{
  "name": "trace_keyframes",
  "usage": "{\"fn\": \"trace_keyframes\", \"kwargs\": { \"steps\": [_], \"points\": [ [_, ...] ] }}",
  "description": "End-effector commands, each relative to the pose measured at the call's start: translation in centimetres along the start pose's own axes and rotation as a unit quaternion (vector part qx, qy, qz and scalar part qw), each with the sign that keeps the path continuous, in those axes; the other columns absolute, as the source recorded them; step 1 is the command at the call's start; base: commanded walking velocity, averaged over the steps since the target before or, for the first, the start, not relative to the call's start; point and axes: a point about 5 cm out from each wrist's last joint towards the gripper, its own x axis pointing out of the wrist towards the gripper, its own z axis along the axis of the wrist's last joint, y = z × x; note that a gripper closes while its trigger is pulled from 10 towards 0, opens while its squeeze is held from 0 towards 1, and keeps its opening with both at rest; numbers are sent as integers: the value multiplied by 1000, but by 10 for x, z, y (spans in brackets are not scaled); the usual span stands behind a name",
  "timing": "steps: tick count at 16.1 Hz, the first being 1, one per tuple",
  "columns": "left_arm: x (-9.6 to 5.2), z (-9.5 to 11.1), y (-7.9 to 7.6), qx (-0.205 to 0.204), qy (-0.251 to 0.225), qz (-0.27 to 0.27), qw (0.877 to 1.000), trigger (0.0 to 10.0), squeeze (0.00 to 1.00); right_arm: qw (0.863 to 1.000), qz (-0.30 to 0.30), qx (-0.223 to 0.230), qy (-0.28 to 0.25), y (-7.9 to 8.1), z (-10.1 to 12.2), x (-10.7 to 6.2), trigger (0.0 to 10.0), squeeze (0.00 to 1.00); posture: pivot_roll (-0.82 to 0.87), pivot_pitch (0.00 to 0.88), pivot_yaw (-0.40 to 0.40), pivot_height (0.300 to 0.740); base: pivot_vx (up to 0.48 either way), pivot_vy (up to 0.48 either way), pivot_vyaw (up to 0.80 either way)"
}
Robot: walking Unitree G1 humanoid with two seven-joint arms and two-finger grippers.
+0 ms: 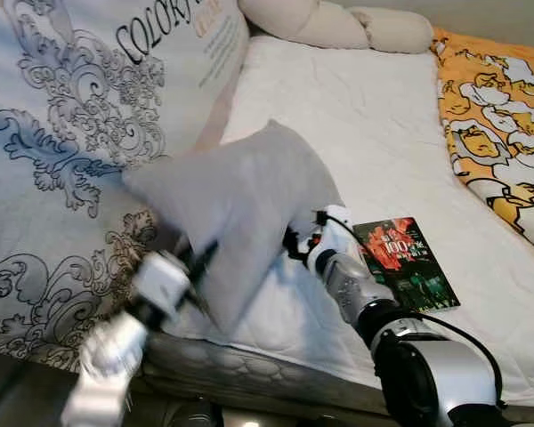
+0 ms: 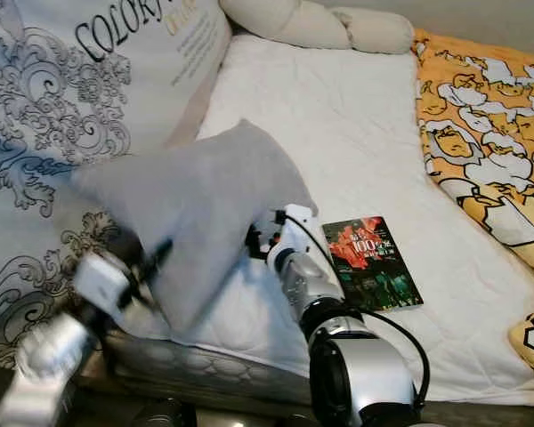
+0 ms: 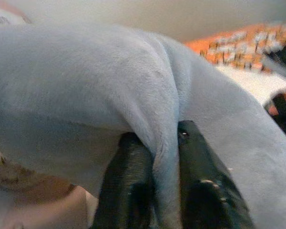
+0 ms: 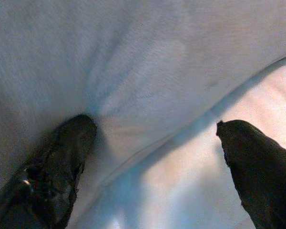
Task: Clean up the room
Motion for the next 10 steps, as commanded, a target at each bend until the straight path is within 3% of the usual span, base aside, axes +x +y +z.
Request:
{"fn": "trace_keyframes", "kwargs": {
  "steps": [1,5,8,10],
  "points": [
    [5,9,-1,-10,-20,-19,1000,10000,1000,1000,-1,-2,1,-3,-2,-1,10000,0,98,79,-63,740,0,0,0],
    [17,34,26,-55,-41,-68,995,10000,1000,1000,-18,2,-13,-21,-2,-6,10000,0,83,71,-40,740,0,0,0],
    [14,40,26,-76,-10,-151,986,10000,1000,1000,-23,7,-18,-30,-3,-9,10000,0,79,64,-31,740,0,0,0],
    [10,52,30,-114,1,-205,972,10000,1000,999,-31,13,-29,-41,-1,-13,10000,0,77,59,-26,740,0,0,0]
  ]
}}
